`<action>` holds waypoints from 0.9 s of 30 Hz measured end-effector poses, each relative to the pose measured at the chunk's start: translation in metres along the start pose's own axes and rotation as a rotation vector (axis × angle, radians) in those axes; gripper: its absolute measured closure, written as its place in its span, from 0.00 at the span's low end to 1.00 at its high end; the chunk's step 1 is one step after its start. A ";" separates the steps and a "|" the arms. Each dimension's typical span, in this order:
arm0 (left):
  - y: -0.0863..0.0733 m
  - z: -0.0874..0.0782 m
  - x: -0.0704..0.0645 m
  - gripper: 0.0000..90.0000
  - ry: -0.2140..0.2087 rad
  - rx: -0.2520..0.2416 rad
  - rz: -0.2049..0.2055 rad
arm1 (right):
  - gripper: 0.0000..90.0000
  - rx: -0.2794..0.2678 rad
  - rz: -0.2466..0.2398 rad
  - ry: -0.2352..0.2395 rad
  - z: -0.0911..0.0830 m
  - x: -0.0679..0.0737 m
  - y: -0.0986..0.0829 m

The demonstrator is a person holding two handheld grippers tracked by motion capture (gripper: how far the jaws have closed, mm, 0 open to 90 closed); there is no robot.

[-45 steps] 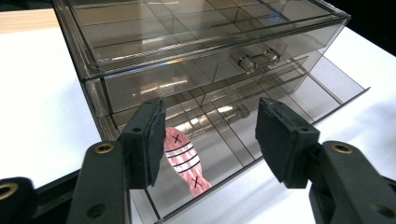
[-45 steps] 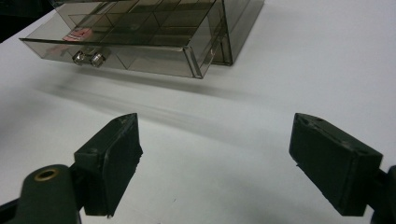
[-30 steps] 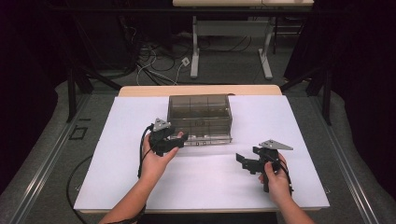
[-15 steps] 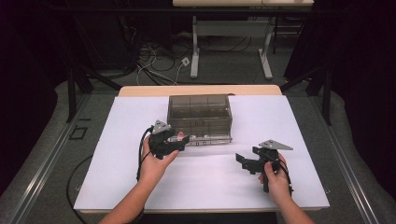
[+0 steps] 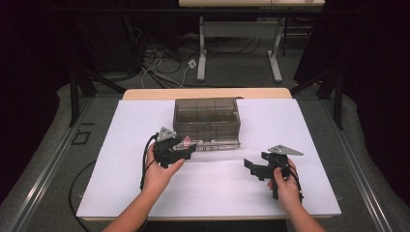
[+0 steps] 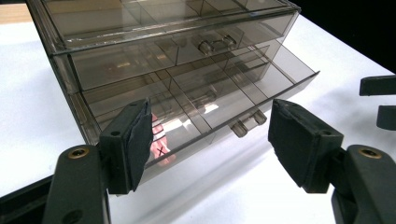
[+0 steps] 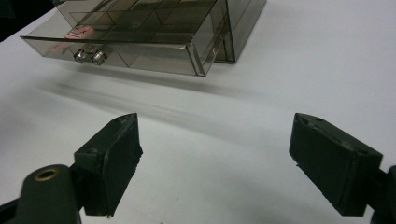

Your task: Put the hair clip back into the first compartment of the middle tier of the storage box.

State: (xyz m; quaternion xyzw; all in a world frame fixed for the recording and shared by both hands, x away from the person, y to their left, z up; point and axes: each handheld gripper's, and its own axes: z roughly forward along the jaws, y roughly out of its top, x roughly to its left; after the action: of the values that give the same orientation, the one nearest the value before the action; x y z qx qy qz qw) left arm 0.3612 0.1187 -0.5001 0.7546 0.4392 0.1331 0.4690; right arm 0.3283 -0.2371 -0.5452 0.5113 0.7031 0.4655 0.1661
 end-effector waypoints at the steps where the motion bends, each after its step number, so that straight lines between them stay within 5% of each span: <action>1: 0.000 -0.001 0.000 0.35 -0.002 0.009 0.006 | 0.18 0.000 0.000 0.001 0.000 0.000 0.000; 7: -0.002 -0.003 -0.001 0.36 -0.012 0.007 -0.020 | 0.18 0.001 0.000 0.003 0.000 0.000 0.000; 27: -0.009 -0.002 -0.010 0.46 -0.055 0.047 -0.012 | 0.18 0.001 -0.004 0.002 0.000 0.000 0.000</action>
State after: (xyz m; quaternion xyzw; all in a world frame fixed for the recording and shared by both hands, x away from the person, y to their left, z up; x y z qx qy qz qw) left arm 0.3493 0.1133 -0.5048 0.7660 0.4337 0.0989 0.4640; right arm 0.3283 -0.2367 -0.5455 0.5095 0.7045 0.4653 0.1662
